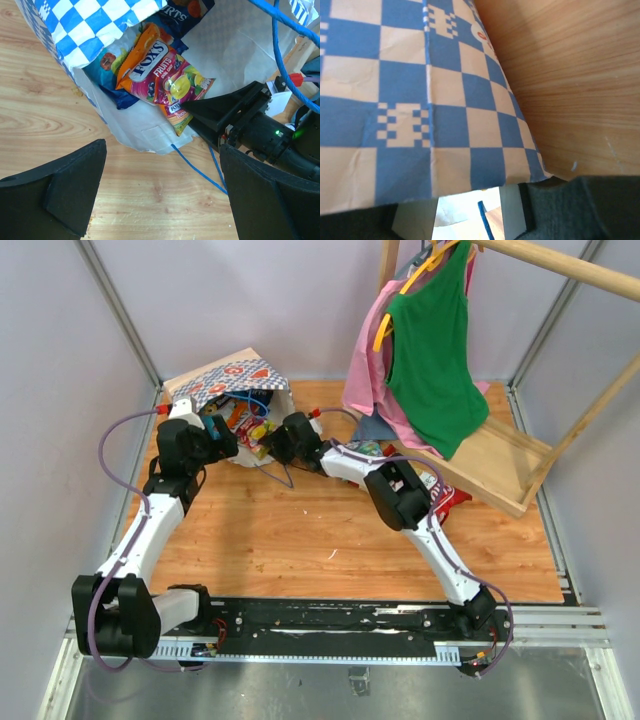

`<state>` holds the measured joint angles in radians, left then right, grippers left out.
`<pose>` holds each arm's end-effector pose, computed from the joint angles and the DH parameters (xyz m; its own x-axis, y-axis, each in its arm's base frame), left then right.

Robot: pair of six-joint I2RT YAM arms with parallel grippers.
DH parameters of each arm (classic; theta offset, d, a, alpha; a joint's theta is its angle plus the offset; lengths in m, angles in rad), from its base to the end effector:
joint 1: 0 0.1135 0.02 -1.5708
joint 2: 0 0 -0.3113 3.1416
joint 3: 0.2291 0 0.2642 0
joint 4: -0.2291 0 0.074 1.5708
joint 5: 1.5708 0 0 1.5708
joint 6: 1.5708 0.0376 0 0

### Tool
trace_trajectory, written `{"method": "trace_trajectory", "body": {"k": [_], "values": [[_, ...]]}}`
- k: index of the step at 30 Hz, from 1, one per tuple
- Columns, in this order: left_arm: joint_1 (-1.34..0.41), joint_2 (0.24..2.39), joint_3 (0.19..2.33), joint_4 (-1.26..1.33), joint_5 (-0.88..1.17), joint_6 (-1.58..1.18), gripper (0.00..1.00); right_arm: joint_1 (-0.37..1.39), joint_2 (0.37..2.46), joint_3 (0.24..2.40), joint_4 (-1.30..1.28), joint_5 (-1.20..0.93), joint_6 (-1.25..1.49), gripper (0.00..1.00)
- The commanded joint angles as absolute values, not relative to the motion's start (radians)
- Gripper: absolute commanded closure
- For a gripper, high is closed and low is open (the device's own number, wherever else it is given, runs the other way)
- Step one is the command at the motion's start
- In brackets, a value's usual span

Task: Take the snacks out of the paper bag

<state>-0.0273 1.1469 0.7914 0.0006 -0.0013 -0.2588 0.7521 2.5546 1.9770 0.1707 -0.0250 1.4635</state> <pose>0.2586 -0.0070 0.3252 -0.3425 -0.2467 -0.9066 -0.0637 0.9688 -0.2395 0.4594 0.4311 0.1515 -0.7266 0.6813 -0.0885 0.2124 0.3453 0.9141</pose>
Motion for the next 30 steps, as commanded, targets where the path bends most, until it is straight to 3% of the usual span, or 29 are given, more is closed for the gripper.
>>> {"method": "trace_trajectory", "body": {"k": [1,5,9,12,30], "values": [[-0.018,1.122,0.830,0.000,0.013,-0.256,0.00,0.772,2.595,2.024,0.126,0.024,1.473,0.57],[-0.018,1.115,0.832,-0.001,0.014,-0.257,0.00,0.787,2.607,2.028,0.146,0.051,1.485,0.69],[-0.018,1.113,0.834,-0.007,0.012,-0.259,0.00,0.792,2.616,2.024,0.186,0.063,1.501,0.91],[-0.017,1.114,0.837,-0.014,0.007,-0.259,0.00,0.790,2.596,1.981,0.241,0.071,1.496,0.99],[-0.016,1.115,0.841,-0.032,-0.029,-0.258,0.00,0.791,2.140,1.426,0.704,0.045,1.403,0.99]]}}
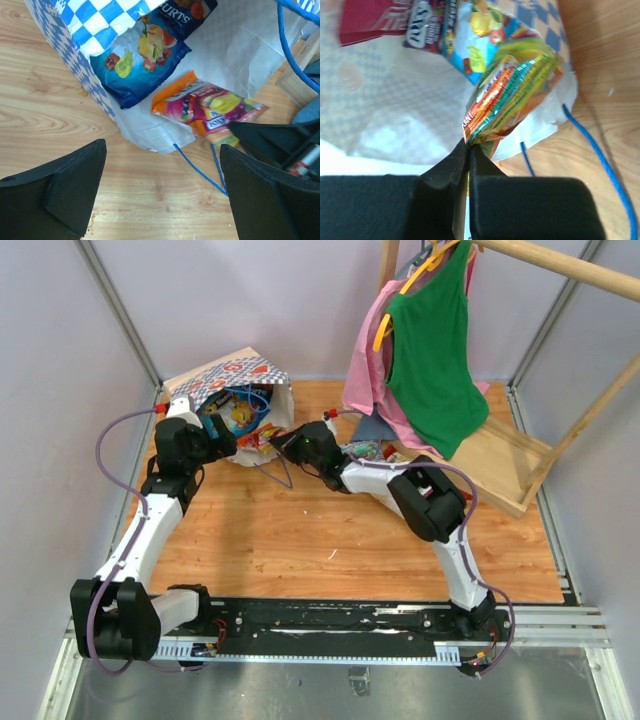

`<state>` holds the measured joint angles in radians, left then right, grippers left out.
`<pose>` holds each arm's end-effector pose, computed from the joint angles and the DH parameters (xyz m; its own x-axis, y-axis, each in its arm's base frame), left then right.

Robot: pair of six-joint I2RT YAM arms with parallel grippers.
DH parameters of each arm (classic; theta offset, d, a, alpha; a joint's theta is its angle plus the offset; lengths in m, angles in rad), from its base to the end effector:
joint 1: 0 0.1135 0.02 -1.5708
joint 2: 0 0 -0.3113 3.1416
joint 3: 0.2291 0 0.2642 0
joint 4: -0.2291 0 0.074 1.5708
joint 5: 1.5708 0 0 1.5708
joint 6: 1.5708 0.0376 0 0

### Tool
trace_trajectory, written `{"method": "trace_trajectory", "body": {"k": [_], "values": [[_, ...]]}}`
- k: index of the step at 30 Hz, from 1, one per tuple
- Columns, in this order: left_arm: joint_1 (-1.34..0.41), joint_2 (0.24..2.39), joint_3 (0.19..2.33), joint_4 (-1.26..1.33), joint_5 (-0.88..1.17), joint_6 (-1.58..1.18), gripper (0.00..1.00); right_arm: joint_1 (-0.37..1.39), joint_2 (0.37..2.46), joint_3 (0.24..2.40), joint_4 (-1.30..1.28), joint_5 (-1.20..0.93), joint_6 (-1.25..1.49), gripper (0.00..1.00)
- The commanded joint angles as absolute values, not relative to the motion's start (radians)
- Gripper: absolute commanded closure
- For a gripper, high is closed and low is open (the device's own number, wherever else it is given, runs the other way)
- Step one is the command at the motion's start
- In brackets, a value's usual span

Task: Take the snacks out of the paper bag

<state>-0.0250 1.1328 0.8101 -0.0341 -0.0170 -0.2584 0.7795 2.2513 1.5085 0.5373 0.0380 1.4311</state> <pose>0.2555 -0.0058 0.3317 -0.3399 -0.2471 -0.9074 -0.0804 0.9690 -0.2337 0.3959 0.3892 0.2029 -0.6896 0.7098 -0.1440 0.0496 0.2446 0.9683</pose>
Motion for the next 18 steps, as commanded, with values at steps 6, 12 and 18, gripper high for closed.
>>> {"method": "trace_trajectory", "body": {"k": [6,12,18], "values": [[-0.017,1.110,0.841,-0.035,-0.026,-0.262,0.00,0.789,1.990,1.307,0.781,0.051,1.339,0.99],[-0.017,1.110,0.842,-0.034,-0.025,-0.265,0.00,0.767,1.841,1.195,0.755,0.105,1.295,0.99],[-0.016,1.115,0.841,-0.032,-0.016,-0.267,0.00,0.745,1.725,1.111,0.659,0.234,1.239,0.99]]}}
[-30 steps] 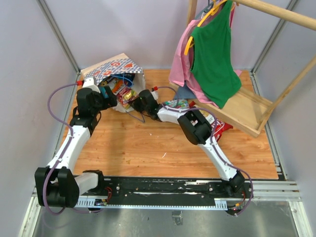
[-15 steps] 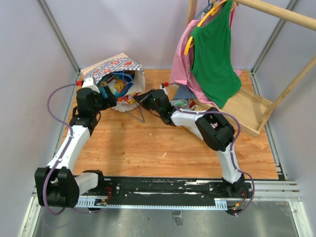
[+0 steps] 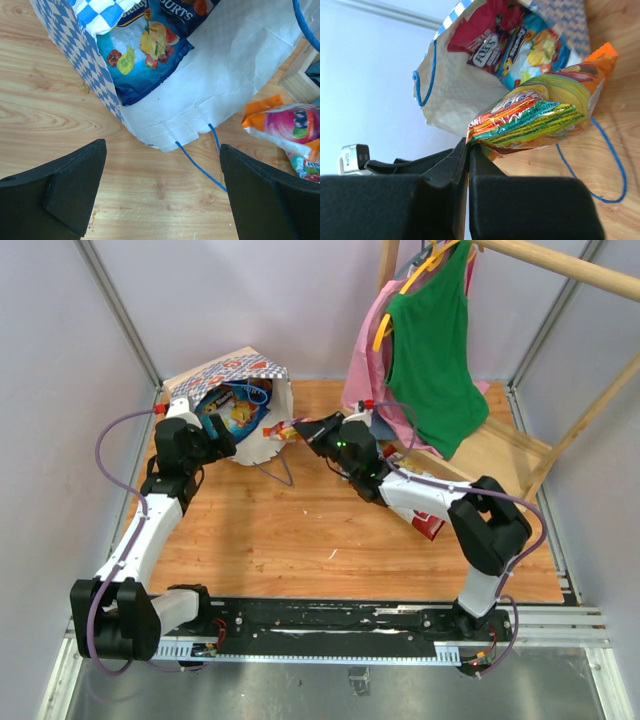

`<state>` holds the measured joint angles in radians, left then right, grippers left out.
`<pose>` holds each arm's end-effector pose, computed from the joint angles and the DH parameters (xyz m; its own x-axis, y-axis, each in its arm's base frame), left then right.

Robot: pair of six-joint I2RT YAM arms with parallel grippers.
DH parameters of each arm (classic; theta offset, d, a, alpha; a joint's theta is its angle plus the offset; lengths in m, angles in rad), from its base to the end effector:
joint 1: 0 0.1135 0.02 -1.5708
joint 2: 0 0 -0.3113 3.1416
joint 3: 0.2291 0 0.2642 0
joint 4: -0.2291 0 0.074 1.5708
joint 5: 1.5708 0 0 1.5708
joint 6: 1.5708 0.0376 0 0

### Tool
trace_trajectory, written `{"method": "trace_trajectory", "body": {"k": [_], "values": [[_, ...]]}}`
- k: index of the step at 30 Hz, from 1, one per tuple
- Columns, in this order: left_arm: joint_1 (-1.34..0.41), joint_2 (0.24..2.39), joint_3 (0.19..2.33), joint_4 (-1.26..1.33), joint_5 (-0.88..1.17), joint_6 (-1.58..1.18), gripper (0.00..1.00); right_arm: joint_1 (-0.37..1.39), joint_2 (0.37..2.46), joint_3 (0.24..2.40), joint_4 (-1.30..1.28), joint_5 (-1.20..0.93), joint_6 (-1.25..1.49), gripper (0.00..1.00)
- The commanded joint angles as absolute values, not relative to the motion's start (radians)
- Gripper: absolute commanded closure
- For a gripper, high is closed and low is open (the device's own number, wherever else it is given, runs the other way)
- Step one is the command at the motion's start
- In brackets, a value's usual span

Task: Take the snacks out of the paper bag

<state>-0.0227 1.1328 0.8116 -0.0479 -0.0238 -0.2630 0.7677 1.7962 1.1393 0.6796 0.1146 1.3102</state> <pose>0.2551 -0.0049 0.3309 -0.3484 -0.2521 -0.9028 -0.0933 0.9677 -0.2342 0.3205 0.3034 0.3098 -0.5829 0.7714 -0.2551 -0.1724 0.1894 0.9667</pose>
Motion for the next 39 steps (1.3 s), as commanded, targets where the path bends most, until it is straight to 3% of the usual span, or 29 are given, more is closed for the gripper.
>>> {"method": "trace_trajectory", "body": {"k": [1,10,24,29,31,35,39], "values": [[-0.015,1.118,0.842,-0.031,-0.012,-0.268,0.00,0.740,1.718,1.114,0.621,0.252,1.225,0.99],[-0.016,1.095,0.845,-0.036,0.004,-0.275,0.00,0.659,1.830,1.154,0.599,0.296,1.064,0.99],[-0.016,1.094,0.844,-0.042,-0.004,-0.270,0.00,0.609,2.177,1.630,0.436,0.250,0.996,0.99],[-0.015,1.099,0.848,-0.044,-0.008,-0.267,0.00,0.609,2.238,1.697,0.400,0.263,0.984,0.99],[-0.015,1.102,0.849,-0.043,-0.010,-0.266,0.00,0.605,2.232,1.664,0.405,0.263,0.986,0.91],[-0.015,1.113,0.848,-0.032,-0.004,-0.267,0.00,0.580,2.209,1.527,0.485,0.221,1.033,0.58],[-0.015,1.124,0.848,-0.023,0.007,-0.270,0.00,0.557,2.179,1.403,0.564,0.148,1.106,0.41]]}}
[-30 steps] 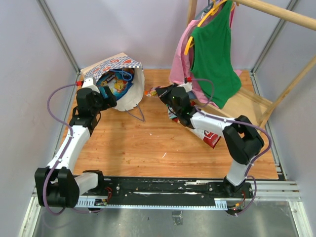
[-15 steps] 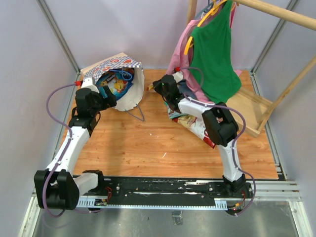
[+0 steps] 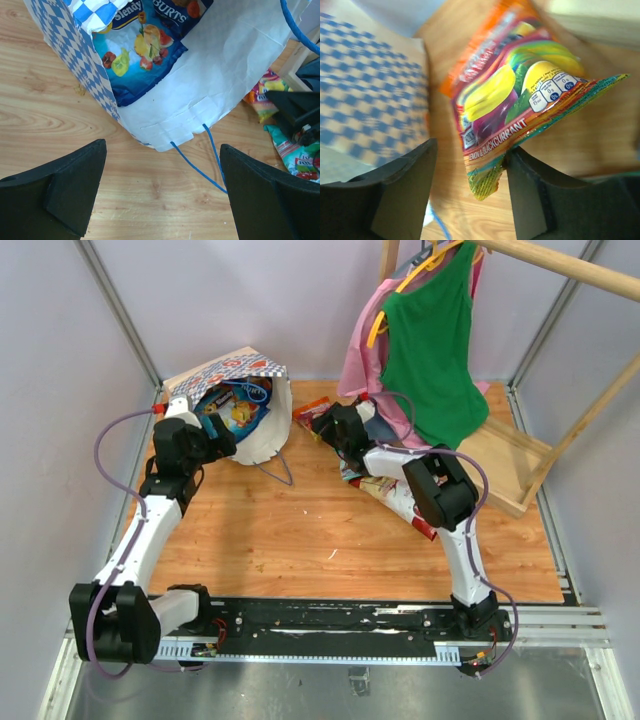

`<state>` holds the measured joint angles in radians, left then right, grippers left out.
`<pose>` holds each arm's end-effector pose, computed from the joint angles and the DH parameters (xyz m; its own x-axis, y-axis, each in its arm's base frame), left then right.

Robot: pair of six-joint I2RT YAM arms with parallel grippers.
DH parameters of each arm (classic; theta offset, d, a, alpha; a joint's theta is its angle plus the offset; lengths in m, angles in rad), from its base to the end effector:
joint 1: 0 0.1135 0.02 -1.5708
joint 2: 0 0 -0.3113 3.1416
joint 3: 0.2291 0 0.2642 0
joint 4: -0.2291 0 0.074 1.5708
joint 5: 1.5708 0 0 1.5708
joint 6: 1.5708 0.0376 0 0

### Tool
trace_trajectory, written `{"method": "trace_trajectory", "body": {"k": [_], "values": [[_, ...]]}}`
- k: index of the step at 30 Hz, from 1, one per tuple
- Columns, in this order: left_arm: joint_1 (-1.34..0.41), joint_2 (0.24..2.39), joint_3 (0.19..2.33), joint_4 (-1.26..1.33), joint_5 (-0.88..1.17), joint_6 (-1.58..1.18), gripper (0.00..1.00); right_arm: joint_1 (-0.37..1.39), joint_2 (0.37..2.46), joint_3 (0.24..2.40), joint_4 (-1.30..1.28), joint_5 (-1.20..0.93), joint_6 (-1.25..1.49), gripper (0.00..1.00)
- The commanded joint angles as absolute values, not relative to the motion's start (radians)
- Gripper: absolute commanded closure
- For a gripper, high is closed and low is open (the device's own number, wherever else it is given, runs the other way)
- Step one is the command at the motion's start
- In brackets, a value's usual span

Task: Take the snacks out of the paper bag

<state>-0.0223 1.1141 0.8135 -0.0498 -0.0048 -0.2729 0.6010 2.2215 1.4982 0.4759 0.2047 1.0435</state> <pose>0.2510 -0.0054 0.3357 -0.3353 -0.2621 -0.9049 -0.0754 0.9649 -0.2516 0.4568 0.3039 0.2087 -0.4396 0.7245 -0.5309 -0.0223 0.5821 0.8128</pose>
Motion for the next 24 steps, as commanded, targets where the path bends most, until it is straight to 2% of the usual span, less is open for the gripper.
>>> {"method": "trace_trajectory", "body": {"k": [1,6,9,12,16,20,24], "values": [[-0.015,1.126,0.848,-0.022,0.008,-0.270,0.00,0.557,2.164,1.383,0.571,0.146,1.101,0.39],[-0.016,1.122,0.862,-0.026,0.037,-0.277,0.00,0.602,2.046,1.346,0.525,0.216,1.007,0.28],[-0.065,1.112,0.888,-0.019,0.141,-0.185,0.00,0.623,1.973,1.330,0.503,0.258,0.972,0.19],[-0.234,1.102,0.891,0.010,0.033,-0.128,0.00,0.629,1.903,1.287,0.514,0.273,0.966,0.13],[-0.324,1.182,0.937,-0.010,-0.032,-0.090,0.00,0.628,1.775,1.159,0.561,0.348,0.931,0.00],[-0.336,1.297,0.956,-0.016,-0.129,-0.029,0.00,0.617,1.609,1.021,0.582,0.437,0.816,0.01],[-0.336,1.481,1.072,-0.075,-0.225,0.018,0.00,0.596,1.439,0.884,0.582,0.533,0.742,0.02]]}}
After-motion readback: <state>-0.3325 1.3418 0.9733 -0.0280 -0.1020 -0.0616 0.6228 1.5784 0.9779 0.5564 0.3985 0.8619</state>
